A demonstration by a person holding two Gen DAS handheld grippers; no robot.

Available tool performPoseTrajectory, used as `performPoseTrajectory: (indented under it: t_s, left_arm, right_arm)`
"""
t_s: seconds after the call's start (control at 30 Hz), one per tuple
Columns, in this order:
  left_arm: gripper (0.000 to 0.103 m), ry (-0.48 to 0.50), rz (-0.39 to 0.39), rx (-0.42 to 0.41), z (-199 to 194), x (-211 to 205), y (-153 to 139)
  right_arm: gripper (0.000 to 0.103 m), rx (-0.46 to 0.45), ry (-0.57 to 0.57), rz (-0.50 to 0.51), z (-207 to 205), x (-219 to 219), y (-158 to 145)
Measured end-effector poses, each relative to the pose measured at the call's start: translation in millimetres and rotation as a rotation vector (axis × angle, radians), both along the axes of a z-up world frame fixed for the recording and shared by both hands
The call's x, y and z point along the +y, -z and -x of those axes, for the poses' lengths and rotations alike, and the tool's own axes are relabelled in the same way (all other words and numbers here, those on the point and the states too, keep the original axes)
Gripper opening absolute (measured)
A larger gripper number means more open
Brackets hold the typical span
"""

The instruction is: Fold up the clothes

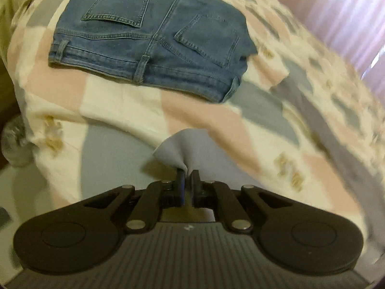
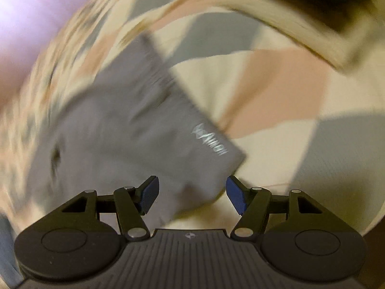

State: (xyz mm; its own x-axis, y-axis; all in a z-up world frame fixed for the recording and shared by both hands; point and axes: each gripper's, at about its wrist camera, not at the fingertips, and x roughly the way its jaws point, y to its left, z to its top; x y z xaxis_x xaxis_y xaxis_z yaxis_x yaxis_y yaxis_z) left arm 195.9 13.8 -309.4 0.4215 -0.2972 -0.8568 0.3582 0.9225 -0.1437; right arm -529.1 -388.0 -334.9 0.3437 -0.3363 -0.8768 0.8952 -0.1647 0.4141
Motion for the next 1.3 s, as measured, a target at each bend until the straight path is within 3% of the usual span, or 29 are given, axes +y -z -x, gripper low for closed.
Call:
performPoseTrajectory:
  t_s: [0.17, 0.23, 0.27, 0.33, 0.43, 0.57, 0.67, 0.73, 0.8, 0.83, 0.9, 0.97, 1.0, 1.07, 1.1, 1.2, 1.3]
  left_arm:
    - [0.004, 0.027, -0.127, 0.029, -2.2, -21.1, 34.1]
    - [0.003, 0.041, -0.151, 0.022, -4.8, -29.2, 32.7]
    - [0.003, 0.059, -0.164, 0.015, -5.7, -32.6, 30.0]
    - [0.003, 0.122, -0.208, -0.022, -6.8, -41.0, 20.4]
    - [0.004, 0.2, -0.225, -0.092, -9.9, -50.0, -8.4]
    - [0.005, 0.243, -0.254, -0.146, -13.1, -53.3, -29.5]
    - [0.005, 0.237, -0.305, -0.13, -11.4, -54.0, -13.8]
    - [0.005, 0.269, -0.392, -0.102, -6.5, -62.3, 13.0]
    - [0.007, 0.34, -0.49, -0.092, 2.7, -73.0, 38.8]
    - [0.008, 0.349, -0.501, -0.095, 4.4, -73.8, 39.8]
    - [0.014, 0.339, -0.478, -0.086, 3.3, -70.5, 32.7]
    - [0.026, 0.27, -0.433, -0.053, -9.1, -56.7, 16.5]
    - [0.026, 0.219, -0.416, -0.036, -18.1, -48.9, 6.3]
    - [0.021, 0.135, -0.351, 0.003, -36.7, -41.6, -17.2]
    - [0.021, 0.124, -0.298, 0.013, -45.1, -46.4, -29.2]
    - [0.03, 0.168, -0.136, 0.017, -68.4, -91.9, -52.9]
    - [0.031, 0.194, 0.034, 0.118, -100.6, -158.7, -34.4]
  right_arm:
    - [0.062, -0.162, 0.255, -0.026, 33.5, -3.6, 28.1]
    - [0.037, -0.191, 0.302, -0.032, 36.2, -7.1, 36.7]
    - [0.005, -0.179, 0.305, -0.042, 36.0, -8.9, 39.0]
    - [0.005, -0.149, 0.281, -0.032, 36.2, -11.0, 32.4]
    - [0.005, -0.129, 0.224, 0.019, 41.9, -9.2, -3.0]
    - [0.004, -0.105, 0.175, 0.03, 56.9, -6.0, -40.0]
    - [0.004, -0.076, 0.156, -0.024, 55.3, -8.8, -24.5]
    - [0.008, -0.054, 0.151, -0.085, 51.4, -10.2, -0.1]
    - [0.028, -0.026, 0.125, -0.124, 43.5, -12.8, 17.5]
    - [0.033, -0.008, 0.098, -0.131, 37.0, -14.8, 21.9]
    - [0.065, 0.03, 0.063, -0.124, 25.0, -19.7, 12.7]
    - [0.079, 0.15, 0.043, -0.071, 12.9, -23.4, -9.5]
    - [0.081, 0.212, 0.046, -0.04, 6.9, -25.3, -20.0]
    - [0.081, 0.335, 0.055, 0.021, -5.2, -29.1, -40.5]
    - [0.079, 0.338, 0.064, 0.053, -13.6, -29.3, -49.3]
    - [0.071, 0.177, 0.029, 0.136, -62.1, -30.4, -60.6]
    - [0.062, 0.012, -0.104, 0.135, -153.9, -26.9, -46.6]
